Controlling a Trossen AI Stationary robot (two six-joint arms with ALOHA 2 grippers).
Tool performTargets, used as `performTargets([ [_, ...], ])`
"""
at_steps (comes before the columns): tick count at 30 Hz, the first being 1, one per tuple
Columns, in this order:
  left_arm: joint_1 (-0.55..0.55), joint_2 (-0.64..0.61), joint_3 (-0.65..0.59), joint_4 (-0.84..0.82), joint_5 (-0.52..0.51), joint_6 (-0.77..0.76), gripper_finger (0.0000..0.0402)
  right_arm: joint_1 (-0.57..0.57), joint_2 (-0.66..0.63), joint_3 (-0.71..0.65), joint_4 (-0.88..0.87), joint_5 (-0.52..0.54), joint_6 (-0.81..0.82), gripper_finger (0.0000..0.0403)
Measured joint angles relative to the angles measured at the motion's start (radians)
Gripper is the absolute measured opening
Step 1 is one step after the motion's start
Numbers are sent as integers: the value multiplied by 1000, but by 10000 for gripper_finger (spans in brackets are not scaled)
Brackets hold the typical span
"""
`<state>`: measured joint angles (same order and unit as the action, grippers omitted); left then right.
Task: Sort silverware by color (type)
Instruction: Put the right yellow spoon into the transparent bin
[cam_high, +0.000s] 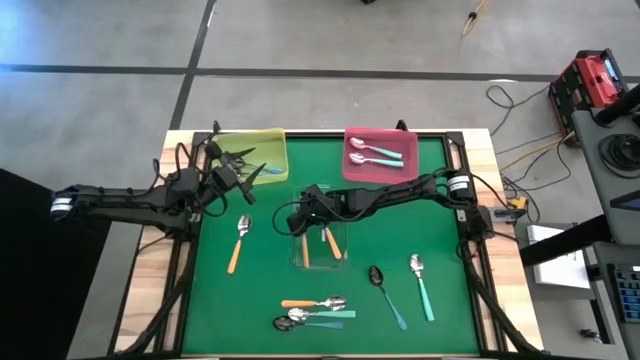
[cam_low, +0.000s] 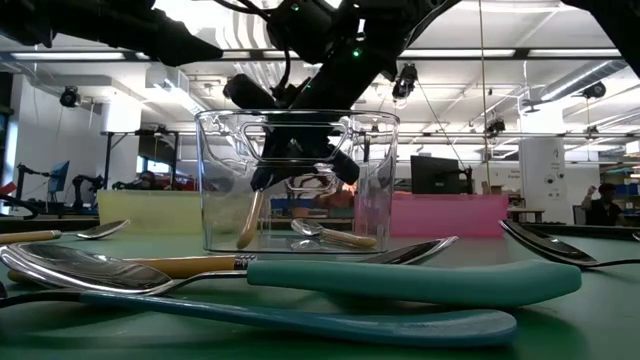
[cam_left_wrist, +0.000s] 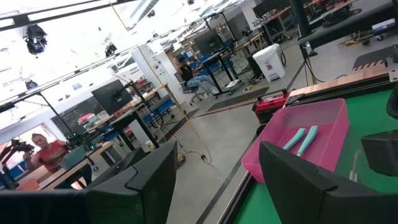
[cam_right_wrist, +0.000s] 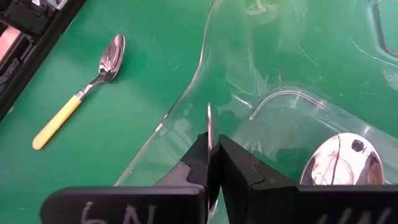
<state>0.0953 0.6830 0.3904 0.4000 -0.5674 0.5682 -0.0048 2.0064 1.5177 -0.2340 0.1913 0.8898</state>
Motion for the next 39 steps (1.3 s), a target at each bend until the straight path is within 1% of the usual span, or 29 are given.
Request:
performTargets([
  [16, 0, 0, 0, 0, -1, 0, 210, 0, 0, 0, 0, 3, 0, 14],
  [18, 0, 0, 0, 0, -1, 0, 210, 0, 0, 0, 4, 3, 0, 19],
  [25, 0, 0, 0, 0, -1, 0, 210, 0, 0, 0, 8, 5, 0, 62],
  [29, 0, 0, 0, 0, -1, 0, 210, 0, 0, 0, 8, 5, 0, 79],
  [39, 0, 0, 0, 0, -2, 0, 210, 0, 0, 0, 7, 5, 0, 87],
])
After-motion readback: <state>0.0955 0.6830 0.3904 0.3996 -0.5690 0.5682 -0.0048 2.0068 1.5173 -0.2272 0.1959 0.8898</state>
